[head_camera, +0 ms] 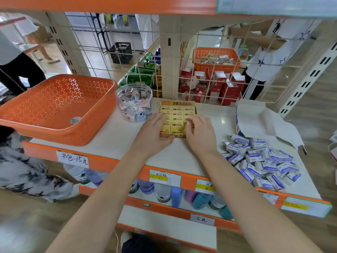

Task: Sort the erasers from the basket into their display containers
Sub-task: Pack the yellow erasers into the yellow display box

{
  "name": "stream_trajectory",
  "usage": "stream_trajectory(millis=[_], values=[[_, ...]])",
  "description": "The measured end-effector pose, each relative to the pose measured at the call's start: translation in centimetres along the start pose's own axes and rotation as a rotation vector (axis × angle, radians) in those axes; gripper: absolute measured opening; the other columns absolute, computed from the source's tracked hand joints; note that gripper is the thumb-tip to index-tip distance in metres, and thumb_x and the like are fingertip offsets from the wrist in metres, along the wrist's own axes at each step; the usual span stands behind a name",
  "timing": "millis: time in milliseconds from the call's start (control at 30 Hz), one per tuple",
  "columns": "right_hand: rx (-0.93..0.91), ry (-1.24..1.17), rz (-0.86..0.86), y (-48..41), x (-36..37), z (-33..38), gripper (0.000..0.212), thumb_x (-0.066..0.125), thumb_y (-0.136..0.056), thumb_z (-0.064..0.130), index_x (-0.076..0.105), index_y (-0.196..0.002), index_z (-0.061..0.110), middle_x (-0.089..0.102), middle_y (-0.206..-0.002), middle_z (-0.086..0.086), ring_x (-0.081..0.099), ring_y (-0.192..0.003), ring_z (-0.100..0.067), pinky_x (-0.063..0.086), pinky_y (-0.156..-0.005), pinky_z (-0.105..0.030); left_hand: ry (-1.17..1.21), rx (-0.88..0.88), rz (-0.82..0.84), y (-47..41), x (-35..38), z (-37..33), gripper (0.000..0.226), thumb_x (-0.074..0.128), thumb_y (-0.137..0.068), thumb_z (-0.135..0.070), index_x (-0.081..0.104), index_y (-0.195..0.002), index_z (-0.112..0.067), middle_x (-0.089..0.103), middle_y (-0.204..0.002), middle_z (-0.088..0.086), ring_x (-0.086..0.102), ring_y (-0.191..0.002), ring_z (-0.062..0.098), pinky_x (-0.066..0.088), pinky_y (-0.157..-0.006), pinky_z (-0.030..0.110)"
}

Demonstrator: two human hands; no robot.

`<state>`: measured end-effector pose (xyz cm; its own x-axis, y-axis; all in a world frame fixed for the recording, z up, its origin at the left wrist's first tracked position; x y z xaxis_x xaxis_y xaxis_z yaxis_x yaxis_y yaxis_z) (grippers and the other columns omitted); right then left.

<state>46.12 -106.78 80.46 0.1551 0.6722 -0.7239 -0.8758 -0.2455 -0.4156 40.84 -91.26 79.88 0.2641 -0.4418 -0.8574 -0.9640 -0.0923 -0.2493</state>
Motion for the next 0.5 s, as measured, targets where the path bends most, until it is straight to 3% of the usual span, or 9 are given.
stream_trajectory(millis=[100,233,333,400,500], values=[[0.057,-0.096,0.047,0.0,0.1,-0.1,0.045,0.049,-0.093,0.025,0.044,-0.135,0.009,0.04,-0.142,-0.007,0.036,-0.129,-0.021,0.037,-0.103,-0.035,0.085,-0.089,-0.012,0.0,-0.4,0.2,0.088,0.07,-0.08,-0.039,0.023,-0.15,-0.014,0.022,-0.156,0.003,0.018,-0.144,0.015,0.016,-0.114,0.025],[0.124,-0.142,0.288,0.0,1.4,-0.4,0.089,0.059,-0.084,0.047,0.007,-0.151,0.019,0.004,-0.158,-0.004,0.021,-0.142,-0.022,0.028,-0.113,-0.037,0.273,-0.13,-0.02,0.2,-1.0,-0.2,0.089,0.074,-0.076,-0.03,0.024,-0.149,-0.029,0.054,-0.134,-0.004,0.051,-0.121,0.013,0.036,-0.091,0.015],[0.131,-0.172,0.243,-0.3,1.3,-0.2,0.095,0.067,-0.077,0.048,0.013,-0.149,0.02,0.022,-0.152,-0.005,0.036,-0.134,-0.022,0.035,-0.108,-0.038,0.326,-0.127,-0.044,0.3,-1.2,-0.3,0.083,0.076,-0.077,-0.027,0.03,-0.146,-0.03,0.061,-0.117,-0.01,0.056,-0.105,0.003,0.035,-0.078,0.005],[0.12,-0.195,0.215,-0.5,1.1,-0.1,0.092,0.071,-0.075,0.047,0.02,-0.147,0.018,0.036,-0.144,-0.002,0.042,-0.127,-0.018,0.038,-0.105,-0.035,0.352,-0.117,-0.056,0.2,-1.2,-0.1,0.078,0.076,-0.078,-0.026,0.035,-0.144,-0.025,0.063,-0.119,-0.006,0.054,-0.099,-0.001,0.032,-0.076,-0.001],[0.119,-0.199,0.21,-0.5,0.9,0.3,0.094,0.072,-0.072,0.05,0.023,-0.146,0.02,0.04,-0.141,0.002,0.044,-0.125,-0.013,0.038,-0.104,-0.03,0.345,-0.126,-0.036,0.1,-0.9,0.3,0.073,0.073,-0.081,-0.027,0.036,-0.144,-0.019,0.06,-0.127,0.0,0.056,-0.104,0.005,0.033,-0.079,0.004]])
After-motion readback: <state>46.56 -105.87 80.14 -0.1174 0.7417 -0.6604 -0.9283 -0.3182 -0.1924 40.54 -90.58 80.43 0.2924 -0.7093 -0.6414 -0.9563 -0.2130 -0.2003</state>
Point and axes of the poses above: each hand's wrist, its own y-axis away from the middle knuckle, its own x-axis out of the palm, z = x × y, the point moved 4 cm from there along -y, towards the middle knuckle
